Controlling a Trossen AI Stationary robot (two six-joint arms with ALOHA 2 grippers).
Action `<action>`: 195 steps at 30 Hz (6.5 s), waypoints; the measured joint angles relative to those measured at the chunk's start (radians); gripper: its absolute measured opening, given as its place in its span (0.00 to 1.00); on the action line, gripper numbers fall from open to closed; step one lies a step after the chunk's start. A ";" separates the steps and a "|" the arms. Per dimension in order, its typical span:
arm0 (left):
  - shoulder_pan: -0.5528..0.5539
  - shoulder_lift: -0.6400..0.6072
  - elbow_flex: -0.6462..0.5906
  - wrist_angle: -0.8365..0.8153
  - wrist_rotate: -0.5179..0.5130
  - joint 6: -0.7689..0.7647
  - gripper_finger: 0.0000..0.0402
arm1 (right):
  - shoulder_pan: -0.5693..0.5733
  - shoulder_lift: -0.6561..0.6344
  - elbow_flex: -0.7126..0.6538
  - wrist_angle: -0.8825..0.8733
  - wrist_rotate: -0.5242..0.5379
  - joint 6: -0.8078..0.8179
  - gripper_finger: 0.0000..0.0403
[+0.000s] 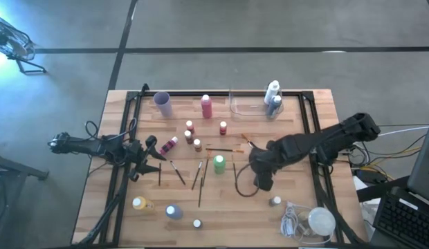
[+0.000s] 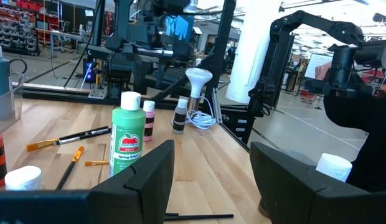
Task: Pick & Place Paint Supplies
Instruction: Put the pink paint bottle into the transparent bin
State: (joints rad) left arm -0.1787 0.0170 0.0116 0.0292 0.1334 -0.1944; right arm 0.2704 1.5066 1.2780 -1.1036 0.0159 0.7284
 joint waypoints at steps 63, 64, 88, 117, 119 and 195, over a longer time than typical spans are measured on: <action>0.000 0.000 0.000 0.000 0.000 0.000 0.54 | -0.045 0.280 0.169 -0.192 -0.148 -0.111 0.59; 0.000 0.000 0.000 0.000 0.000 0.000 0.54 | -0.045 0.280 0.167 -0.191 -0.148 -0.111 0.58; 0.000 0.000 0.000 0.000 0.000 0.000 0.54 | -0.045 0.280 0.085 -0.143 -0.147 -0.107 0.58; 0.000 0.000 0.000 0.000 0.000 0.000 0.54 | 0.240 0.033 -0.156 0.097 0.196 0.250 0.68; 0.000 0.000 0.000 0.000 0.000 0.000 0.54 | 0.253 0.010 -0.193 0.147 0.216 0.265 0.66; 0.000 0.004 0.000 0.000 0.000 0.000 0.54 | -0.133 0.239 0.123 -0.128 -0.094 -0.201 0.60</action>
State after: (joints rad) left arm -0.1787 0.0209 0.0116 0.0292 0.1333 -0.1947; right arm 0.1379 1.7455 1.4011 -1.2318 -0.0783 0.5272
